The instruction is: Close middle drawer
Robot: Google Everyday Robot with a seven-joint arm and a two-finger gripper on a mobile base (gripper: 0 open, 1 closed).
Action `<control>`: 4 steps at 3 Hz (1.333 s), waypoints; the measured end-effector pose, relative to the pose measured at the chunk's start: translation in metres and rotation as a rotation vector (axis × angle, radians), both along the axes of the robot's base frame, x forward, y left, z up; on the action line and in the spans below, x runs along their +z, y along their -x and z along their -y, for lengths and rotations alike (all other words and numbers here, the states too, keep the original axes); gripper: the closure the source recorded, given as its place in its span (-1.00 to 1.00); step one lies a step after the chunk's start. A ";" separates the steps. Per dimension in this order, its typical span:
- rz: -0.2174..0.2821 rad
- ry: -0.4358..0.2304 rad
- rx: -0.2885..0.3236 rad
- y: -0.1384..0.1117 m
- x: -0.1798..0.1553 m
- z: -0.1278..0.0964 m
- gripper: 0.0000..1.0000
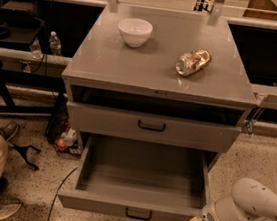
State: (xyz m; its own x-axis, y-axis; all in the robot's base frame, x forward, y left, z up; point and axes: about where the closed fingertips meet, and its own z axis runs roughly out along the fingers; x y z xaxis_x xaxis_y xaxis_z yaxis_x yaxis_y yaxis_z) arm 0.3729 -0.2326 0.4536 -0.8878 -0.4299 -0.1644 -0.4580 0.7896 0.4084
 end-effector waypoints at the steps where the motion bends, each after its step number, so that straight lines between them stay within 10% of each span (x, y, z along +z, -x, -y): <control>1: 0.042 0.005 -0.038 -0.009 -0.024 0.009 1.00; 4: 0.214 -0.013 -0.145 -0.057 -0.037 0.008 1.00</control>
Offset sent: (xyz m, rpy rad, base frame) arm 0.0361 -0.0195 -0.0455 -0.0269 -0.1722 -0.1235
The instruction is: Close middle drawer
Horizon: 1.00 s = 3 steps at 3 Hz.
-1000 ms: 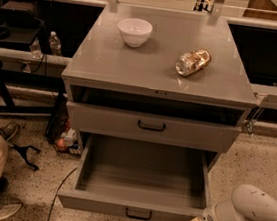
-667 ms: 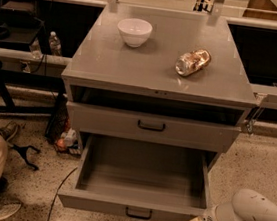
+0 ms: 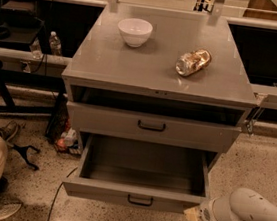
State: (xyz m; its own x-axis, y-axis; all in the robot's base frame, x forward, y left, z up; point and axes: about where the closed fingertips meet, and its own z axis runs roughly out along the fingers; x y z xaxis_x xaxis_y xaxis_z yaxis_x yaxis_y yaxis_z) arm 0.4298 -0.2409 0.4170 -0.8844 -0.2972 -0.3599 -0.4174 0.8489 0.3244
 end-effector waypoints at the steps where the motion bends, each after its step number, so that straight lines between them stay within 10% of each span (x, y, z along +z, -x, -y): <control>1: 0.000 0.000 0.000 0.000 0.000 0.000 1.00; 3: 0.042 -0.010 -0.021 -0.026 -0.010 0.002 1.00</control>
Offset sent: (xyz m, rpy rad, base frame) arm 0.0557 -0.0050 -0.0163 0.0118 -0.0880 -0.0333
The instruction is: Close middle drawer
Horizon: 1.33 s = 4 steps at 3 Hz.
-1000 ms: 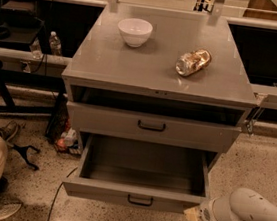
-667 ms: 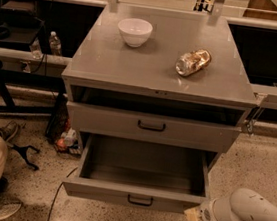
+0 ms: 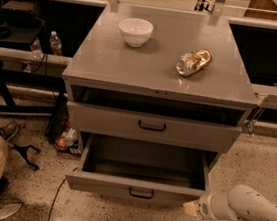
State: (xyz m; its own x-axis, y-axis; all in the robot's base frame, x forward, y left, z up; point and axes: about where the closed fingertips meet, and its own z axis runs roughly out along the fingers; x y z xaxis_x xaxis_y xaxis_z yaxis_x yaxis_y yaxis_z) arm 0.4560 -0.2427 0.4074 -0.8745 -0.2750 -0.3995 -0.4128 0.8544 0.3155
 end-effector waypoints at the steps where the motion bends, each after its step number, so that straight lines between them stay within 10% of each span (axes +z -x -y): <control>1: 0.042 -0.015 -0.026 -0.024 -0.007 0.000 1.00; 4: 0.109 -0.036 -0.067 -0.070 -0.011 -0.005 1.00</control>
Offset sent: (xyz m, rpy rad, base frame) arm 0.1024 -0.0034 -0.0164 0.0487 -0.1743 -0.1152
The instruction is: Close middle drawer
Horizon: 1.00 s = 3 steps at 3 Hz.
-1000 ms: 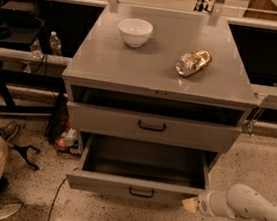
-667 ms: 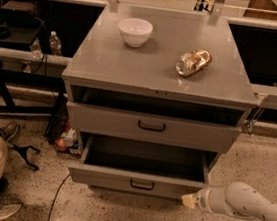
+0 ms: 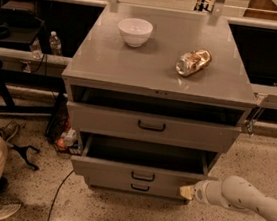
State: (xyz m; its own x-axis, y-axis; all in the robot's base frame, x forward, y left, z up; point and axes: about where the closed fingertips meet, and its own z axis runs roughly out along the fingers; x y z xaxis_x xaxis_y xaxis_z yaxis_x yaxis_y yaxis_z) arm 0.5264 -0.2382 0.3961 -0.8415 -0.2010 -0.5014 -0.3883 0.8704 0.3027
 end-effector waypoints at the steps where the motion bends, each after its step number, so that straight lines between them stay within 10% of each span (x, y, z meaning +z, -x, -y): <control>1: 0.026 -0.010 -0.014 -0.028 0.002 -0.007 1.00; 3: 0.048 -0.023 -0.024 -0.058 0.006 -0.014 1.00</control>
Offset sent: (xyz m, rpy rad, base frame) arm 0.1065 0.0184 0.0136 0.0351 -0.0947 -0.0530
